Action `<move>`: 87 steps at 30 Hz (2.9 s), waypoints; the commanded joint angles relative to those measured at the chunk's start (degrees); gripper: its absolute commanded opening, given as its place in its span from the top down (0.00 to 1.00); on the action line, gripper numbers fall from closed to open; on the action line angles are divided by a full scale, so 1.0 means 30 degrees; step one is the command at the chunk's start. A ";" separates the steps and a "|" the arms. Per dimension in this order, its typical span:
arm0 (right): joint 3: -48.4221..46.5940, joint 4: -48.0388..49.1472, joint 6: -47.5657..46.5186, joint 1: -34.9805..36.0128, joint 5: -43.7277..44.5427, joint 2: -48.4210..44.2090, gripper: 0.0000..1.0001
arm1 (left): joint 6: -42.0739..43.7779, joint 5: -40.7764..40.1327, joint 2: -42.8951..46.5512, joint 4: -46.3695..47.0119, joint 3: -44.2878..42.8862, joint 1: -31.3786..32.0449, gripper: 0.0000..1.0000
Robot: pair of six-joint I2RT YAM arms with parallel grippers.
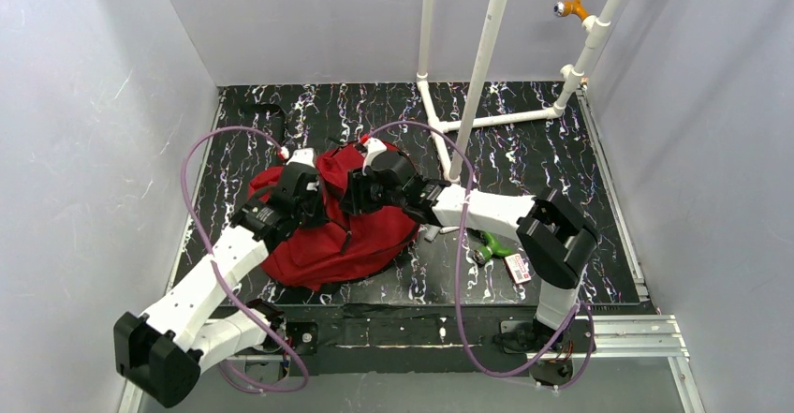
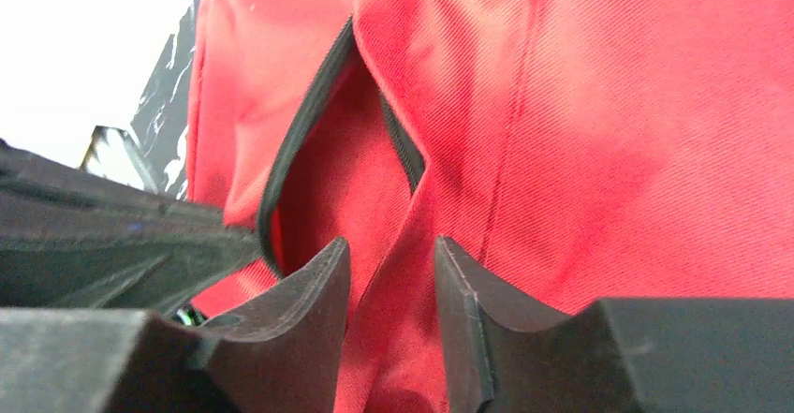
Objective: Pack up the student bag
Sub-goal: Unzip the student bag at the center of the board, then pick up the stationery from the center of the board.
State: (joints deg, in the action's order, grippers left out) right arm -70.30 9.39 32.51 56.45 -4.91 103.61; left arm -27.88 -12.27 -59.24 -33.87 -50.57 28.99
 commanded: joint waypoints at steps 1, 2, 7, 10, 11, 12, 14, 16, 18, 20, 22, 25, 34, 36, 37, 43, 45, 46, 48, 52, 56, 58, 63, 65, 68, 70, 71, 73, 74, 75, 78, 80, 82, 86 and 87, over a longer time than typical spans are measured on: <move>-0.1388 -0.0819 -0.0748 0.0271 0.3176 0.0628 0.60 | -0.1837 -0.1169 0.1814 0.0160 0.1370 -0.0007 1.00; -0.1633 -0.0749 -0.0780 0.0369 0.2784 0.0792 0.64 | -0.2092 -0.1221 0.2133 0.0336 0.1634 -0.0020 1.00; -0.1556 0.0469 -0.1360 0.1040 0.2147 0.0896 0.99 | -0.2746 -0.1304 0.2456 0.0694 0.1937 -0.0021 0.95; -0.1183 0.0460 -0.1329 0.1073 0.2595 0.0559 0.99 | -0.2485 -0.1499 0.1773 0.0351 0.1017 -0.0018 0.80; -0.0923 0.0542 -0.1343 0.1077 0.2730 0.0406 0.99 | -0.2254 -0.1566 0.1451 0.0360 0.0729 -0.0025 0.77; -0.0690 0.0622 -0.1330 0.1077 0.2886 0.0284 0.99 | -0.2020 -0.1688 0.1175 0.0372 0.0436 -0.0018 0.73; -0.0387 0.0734 -0.1276 0.1077 0.2980 0.0239 0.99 | -0.1568 -0.2043 0.0382 0.0127 -0.0337 -0.0026 0.63; -0.0377 0.0696 -0.1102 0.1077 0.2735 0.0249 0.99 | -0.1149 -0.2304 -0.0434 -0.0160 -0.1081 -0.0026 0.49; -0.0298 0.0782 -0.1063 0.1128 0.2523 0.0145 0.99 | -0.0692 -0.2292 -0.1173 -0.0215 -0.1623 -0.0011 0.43; -0.0135 0.0986 -0.1169 0.1165 0.2657 0.0018 0.99 | -0.0324 -0.2398 -0.1956 -0.0125 -0.1883 -0.0025 0.43; -0.0211 0.0870 -0.1283 0.1165 0.2833 -0.0089 0.99 | -0.0098 -0.2331 -0.2609 -0.0373 -0.2181 -0.0018 0.43; -0.0269 0.0738 -0.1359 0.1165 0.2797 -0.0335 0.99 | 0.0036 -0.1856 -0.2918 -0.0065 -0.1933 -0.0004 0.40; -0.0521 -0.0563 -0.1518 0.1195 0.4421 -0.0328 0.99 | 0.0628 -0.3248 -0.1522 -0.0983 -0.1615 -0.0018 0.83; -0.0468 -0.1207 -0.1724 0.1195 0.5939 -0.0417 0.99 | 0.0893 -0.3782 -0.0399 -0.0932 -0.1160 -0.0025 0.94; -0.0534 -0.1600 -0.1876 0.1195 0.6425 -0.0470 0.99 | 0.1069 -0.4031 0.0080 -0.0888 -0.0946 -0.0026 0.97; -0.0875 -0.2667 -0.3549 0.1195 0.5124 -0.2050 0.97 | 0.3074 -0.3659 0.1246 -0.0401 -0.0496 -0.0055 1.00; -0.0863 -0.3090 -0.3926 0.1195 0.4757 -0.3306 0.81 | 0.3721 -0.3177 0.1139 -0.0422 -0.0840 -0.0029 1.00; -0.0704 -0.3516 -0.3978 0.1195 0.4761 -0.4014 0.74 | 0.3989 -0.2952 0.1096 -0.0407 -0.0994 -0.0037 1.00; -0.0106 -0.4541 -0.3661 0.1169 0.5637 -0.5498 0.63 | 0.4432 -0.2769 0.0981 -0.0202 -0.1155 -0.0040 1.00; 0.2969 -0.5600 -0.1435 0.1165 0.9071 -0.8444 0.38 | 0.5090 -0.2757 0.0713 0.0780 -0.0829 -0.0036 1.00; 0.6711 -0.6982 0.3383 0.0981 1.3766 -1.0594 0.30 | 0.5157 -0.2634 0.0604 0.1183 -0.0574 -0.0048 1.00; 0.7729 -0.7797 0.5026 0.0920 1.5113 -1.1075 0.28 | 0.5269 -0.2615 0.0695 0.1497 -0.0234 -0.0051 1.00; 0.7605 -0.9034 0.5931 0.0323 1.5648 -0.9993 0.29 | 0.5554 -0.2582 0.0769 0.1836 0.0098 -0.0054 1.00; 0.7121 -0.9545 0.6264 -0.0243 1.5675 -0.9133 0.30 | 0.5840 -0.2596 0.0742 0.2055 0.0104 -0.0073 1.00; 0.7157 -0.8153 0.5480 -0.0940 1.5045 -0.7833 0.35 | 0.5834 -0.2471 0.0718 0.2061 -0.0026 -0.0106 1.00; 0.6886 -0.7827 0.5145 -0.1208 1.4796 -0.6681 0.42 | 0.5786 -0.2443 0.0908 0.2061 0.0099 -0.0112 1.00; 0.6706 -0.7818 0.5106 -0.1281 1.4791 -0.6223 0.45 | 0.5778 -0.2464 0.0954 0.2061 0.0164 -0.0106 1.00; 0.6333 -0.7646 0.4812 -0.1324 1.4859 -0.5396 0.46 | 0.5806 -0.2489 0.1173 0.2075 0.0263 -0.0099 1.00; 0.6159 -0.7528 0.4650 -0.1325 1.4985 -0.5077 0.46 | 0.5806 -0.2485 0.1239 0.2110 0.0298 -0.0108 1.00; 0.6062 -0.7422 0.4549 -0.1325 1.5122 -0.4726 0.46 | 0.5832 -0.2451 0.1251 0.2133 0.0302 -0.0113 1.00; 0.5768 -0.7017 0.4267 -0.1354 1.5212 -0.3798 0.46 | 0.5803 -0.2294 0.1142 0.2233 0.0303 -0.0092 1.00; 0.5532 -0.7201 0.4509 -0.1354 1.5075 -0.3169 0.46 | 0.5821 -0.2147 0.0883 0.2236 0.0212 -0.0110 1.00; 0.5638 -0.7166 0.4786 -0.1354 1.4794 -0.2602 0.46 | 0.5836 -0.1875 0.0624 0.2211 0.0041 -0.0136 1.00; 0.5943 -0.7211 0.5602 -0.1354 1.4723 -0.1635 0.47 | 0.5807 -0.1739 0.0613 0.2207 0.0053 -0.0159 1.00; 0.5970 -0.7455 0.5800 -0.1354 1.4844 -0.1498 0.51 | 0.5807 -0.1739 0.0657 0.2207 0.0066 -0.0160 1.00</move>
State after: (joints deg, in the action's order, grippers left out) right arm -51.79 -12.49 47.16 52.51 38.61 96.88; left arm -11.11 -17.50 -57.67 -28.27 -50.04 28.97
